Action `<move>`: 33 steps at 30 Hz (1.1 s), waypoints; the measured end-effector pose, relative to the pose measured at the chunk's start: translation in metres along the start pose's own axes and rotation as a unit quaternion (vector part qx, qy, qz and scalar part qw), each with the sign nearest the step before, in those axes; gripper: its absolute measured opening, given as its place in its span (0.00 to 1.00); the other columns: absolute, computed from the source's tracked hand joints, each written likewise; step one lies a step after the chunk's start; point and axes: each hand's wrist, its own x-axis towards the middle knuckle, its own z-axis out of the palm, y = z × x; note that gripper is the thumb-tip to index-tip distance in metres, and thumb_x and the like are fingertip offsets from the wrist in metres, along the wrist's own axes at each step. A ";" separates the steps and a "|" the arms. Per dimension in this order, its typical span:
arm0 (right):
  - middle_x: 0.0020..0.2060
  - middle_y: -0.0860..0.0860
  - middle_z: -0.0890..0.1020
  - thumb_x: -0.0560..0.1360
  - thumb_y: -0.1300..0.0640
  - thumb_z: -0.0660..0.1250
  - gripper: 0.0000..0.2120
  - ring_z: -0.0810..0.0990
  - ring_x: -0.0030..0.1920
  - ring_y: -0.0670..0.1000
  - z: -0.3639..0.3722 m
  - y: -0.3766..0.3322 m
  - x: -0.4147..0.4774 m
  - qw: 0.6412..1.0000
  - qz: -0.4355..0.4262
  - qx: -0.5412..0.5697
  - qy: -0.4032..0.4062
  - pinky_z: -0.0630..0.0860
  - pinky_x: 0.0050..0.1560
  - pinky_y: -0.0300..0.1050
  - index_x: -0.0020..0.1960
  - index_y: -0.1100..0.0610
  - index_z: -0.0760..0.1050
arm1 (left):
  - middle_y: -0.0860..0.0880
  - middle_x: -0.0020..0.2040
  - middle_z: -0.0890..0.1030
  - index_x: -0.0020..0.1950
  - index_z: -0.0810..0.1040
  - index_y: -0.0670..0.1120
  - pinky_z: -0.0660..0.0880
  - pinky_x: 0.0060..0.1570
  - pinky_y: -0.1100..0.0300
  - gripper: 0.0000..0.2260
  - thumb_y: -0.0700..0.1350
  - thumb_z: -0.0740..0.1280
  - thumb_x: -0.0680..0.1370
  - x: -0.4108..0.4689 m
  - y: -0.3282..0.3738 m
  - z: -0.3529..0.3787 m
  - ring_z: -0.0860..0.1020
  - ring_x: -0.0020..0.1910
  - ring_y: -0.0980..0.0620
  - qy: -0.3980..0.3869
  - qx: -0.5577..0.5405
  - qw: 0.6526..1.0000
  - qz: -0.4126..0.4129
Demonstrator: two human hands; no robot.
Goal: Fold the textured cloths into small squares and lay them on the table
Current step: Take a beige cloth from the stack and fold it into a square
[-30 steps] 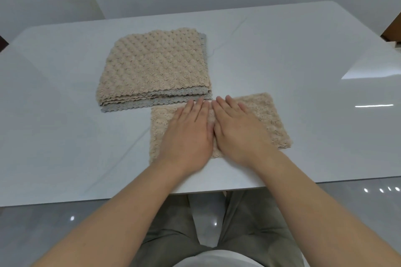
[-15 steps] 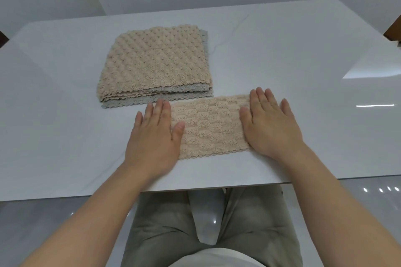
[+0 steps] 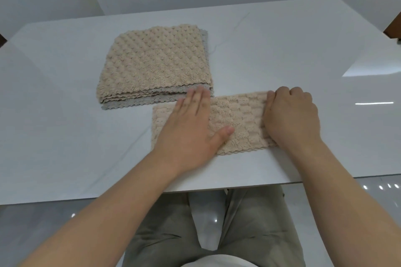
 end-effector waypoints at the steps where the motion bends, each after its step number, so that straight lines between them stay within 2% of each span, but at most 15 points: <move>1: 0.41 0.66 0.77 0.84 0.54 0.57 0.18 0.76 0.42 0.66 -0.002 0.000 0.002 1.000 0.013 -0.013 -0.008 0.63 0.36 0.52 0.46 0.67 0.73 | 0.48 0.83 0.35 0.83 0.35 0.45 0.39 0.81 0.51 0.45 0.75 0.39 0.76 0.003 0.004 0.002 0.34 0.81 0.52 -0.005 0.006 1.000 0.012; 4: 0.51 0.65 0.77 0.84 0.45 0.54 0.23 0.76 0.52 0.66 -0.002 -0.002 0.008 0.993 0.077 -0.050 -0.075 0.63 0.42 0.53 0.55 0.67 0.73 | 0.48 0.83 0.35 0.83 0.35 0.45 0.40 0.81 0.50 0.47 0.76 0.38 0.75 0.011 0.011 0.005 0.34 0.81 0.51 -0.017 0.018 0.999 0.030; 6: 0.54 0.64 0.77 0.84 0.43 0.52 0.26 0.75 0.55 0.65 -0.002 -0.006 0.010 0.990 0.089 -0.053 -0.093 0.64 0.45 0.53 0.58 0.66 0.72 | 0.47 0.83 0.36 0.83 0.36 0.45 0.40 0.81 0.50 0.47 0.76 0.38 0.75 0.014 0.012 0.008 0.34 0.81 0.51 -0.022 0.021 0.999 0.031; 9: 0.55 0.63 0.78 0.84 0.41 0.52 0.28 0.76 0.56 0.64 -0.001 -0.014 0.010 0.988 0.092 -0.063 -0.102 0.63 0.45 0.53 0.59 0.66 0.72 | 0.47 0.83 0.37 0.83 0.37 0.45 0.41 0.81 0.49 0.47 0.77 0.38 0.75 0.017 0.011 0.013 0.34 0.81 0.51 -0.022 0.025 0.999 0.029; 15: 0.57 0.63 0.77 0.83 0.41 0.54 0.27 0.76 0.56 0.65 -0.007 -0.022 0.013 0.984 0.082 -0.035 -0.153 0.70 0.49 0.54 0.61 0.65 0.70 | 0.48 0.84 0.37 0.83 0.38 0.45 0.41 0.81 0.49 0.46 0.76 0.37 0.76 0.018 0.008 0.024 0.35 0.82 0.51 -0.023 0.036 0.999 0.022; 18: 0.55 0.61 0.79 0.84 0.41 0.55 0.22 0.79 0.55 0.64 -0.017 -0.022 0.017 0.976 0.086 0.023 -0.197 0.69 0.45 0.53 0.59 0.61 0.66 | 0.48 0.84 0.37 0.83 0.38 0.46 0.40 0.81 0.49 0.46 0.77 0.36 0.76 0.018 0.009 0.027 0.35 0.82 0.51 -0.016 0.037 0.999 0.021; 21: 0.51 0.60 0.80 0.84 0.42 0.56 0.18 0.79 0.49 0.63 -0.027 -0.019 0.021 0.967 0.101 0.091 -0.216 0.69 0.41 0.51 0.55 0.58 0.62 | 0.48 0.83 0.36 0.83 0.37 0.46 0.40 0.81 0.49 0.47 0.77 0.35 0.75 0.018 0.009 0.027 0.34 0.81 0.51 -0.020 0.036 0.999 0.019; 24: 0.52 0.62 0.80 0.84 0.43 0.57 0.19 0.78 0.49 0.63 -0.032 -0.016 0.025 0.957 0.108 0.147 -0.227 0.70 0.42 0.52 0.59 0.60 0.65 | 0.48 0.83 0.36 0.83 0.36 0.46 0.40 0.81 0.48 0.48 0.78 0.35 0.74 0.019 0.010 0.026 0.34 0.81 0.51 -0.026 0.034 0.999 0.018; 26: 0.52 0.62 0.80 0.84 0.43 0.58 0.19 0.79 0.51 0.64 -0.034 -0.015 0.028 0.954 0.109 0.166 -0.227 0.71 0.44 0.52 0.60 0.60 0.66 | 0.48 0.83 0.36 0.83 0.35 0.46 0.40 0.81 0.48 0.48 0.79 0.36 0.74 0.019 0.012 0.026 0.33 0.81 0.51 -0.028 0.032 0.999 0.016; 30: 0.48 0.60 0.79 0.83 0.46 0.60 0.16 0.75 0.46 0.60 -0.045 -0.010 0.034 0.951 0.094 0.206 -0.208 0.71 0.43 0.52 0.58 0.59 0.66 | 0.49 0.83 0.36 0.83 0.35 0.46 0.39 0.81 0.48 0.48 0.78 0.36 0.74 0.021 0.020 0.026 0.33 0.81 0.51 -0.032 0.029 0.999 0.010; 33: 0.47 0.56 0.76 0.83 0.47 0.62 0.15 0.75 0.46 0.60 -0.056 -0.005 0.040 0.955 0.082 0.214 -0.189 0.71 0.43 0.52 0.59 0.58 0.67 | 0.49 0.83 0.36 0.83 0.35 0.46 0.38 0.80 0.48 0.47 0.78 0.37 0.75 0.024 0.035 0.030 0.33 0.81 0.50 -0.030 0.013 0.999 0.006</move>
